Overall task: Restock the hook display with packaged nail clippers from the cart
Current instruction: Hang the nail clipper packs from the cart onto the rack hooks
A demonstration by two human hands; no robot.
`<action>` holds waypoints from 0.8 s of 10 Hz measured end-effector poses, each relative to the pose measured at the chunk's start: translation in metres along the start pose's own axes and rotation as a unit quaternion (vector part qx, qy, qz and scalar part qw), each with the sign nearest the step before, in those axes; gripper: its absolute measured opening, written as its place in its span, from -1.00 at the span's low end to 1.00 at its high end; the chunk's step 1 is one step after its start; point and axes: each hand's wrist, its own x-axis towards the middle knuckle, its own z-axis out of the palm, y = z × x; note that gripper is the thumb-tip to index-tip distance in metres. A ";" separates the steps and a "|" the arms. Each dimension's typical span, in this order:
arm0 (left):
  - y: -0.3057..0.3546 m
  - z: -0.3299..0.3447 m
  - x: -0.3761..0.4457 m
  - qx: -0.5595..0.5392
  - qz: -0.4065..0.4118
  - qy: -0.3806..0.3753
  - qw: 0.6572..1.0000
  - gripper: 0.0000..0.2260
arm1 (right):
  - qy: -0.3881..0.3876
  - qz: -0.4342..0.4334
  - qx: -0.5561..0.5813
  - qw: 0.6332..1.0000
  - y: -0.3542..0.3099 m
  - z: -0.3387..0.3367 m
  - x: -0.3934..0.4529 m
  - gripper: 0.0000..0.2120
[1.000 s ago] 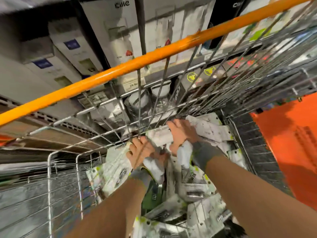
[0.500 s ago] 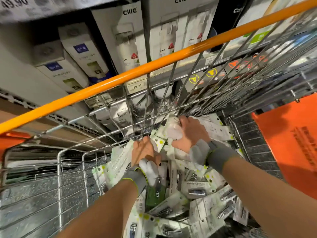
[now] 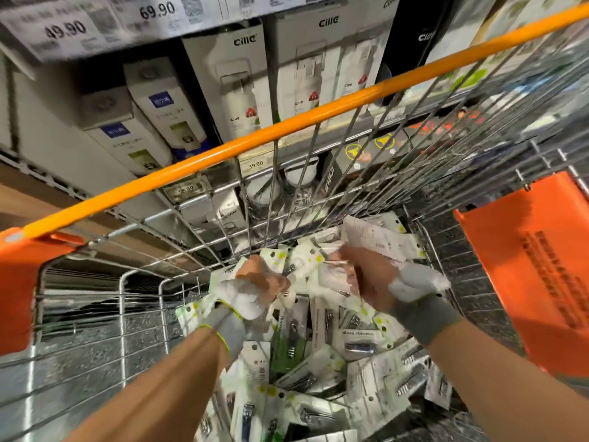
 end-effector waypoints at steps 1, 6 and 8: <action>0.000 -0.007 -0.014 -0.153 -0.045 -0.104 0.982 -0.52 | -0.055 0.032 0.167 0.984 0.006 -0.001 -0.006 -0.84; 0.050 -0.012 -0.055 -0.225 0.000 -0.248 0.942 -0.94 | -0.128 -0.007 0.191 0.973 -0.006 0.014 -0.032 -0.71; 0.038 -0.025 -0.052 -0.304 -0.007 -0.194 0.933 -0.82 | -0.086 -0.063 0.246 0.963 -0.008 -0.017 -0.045 -0.80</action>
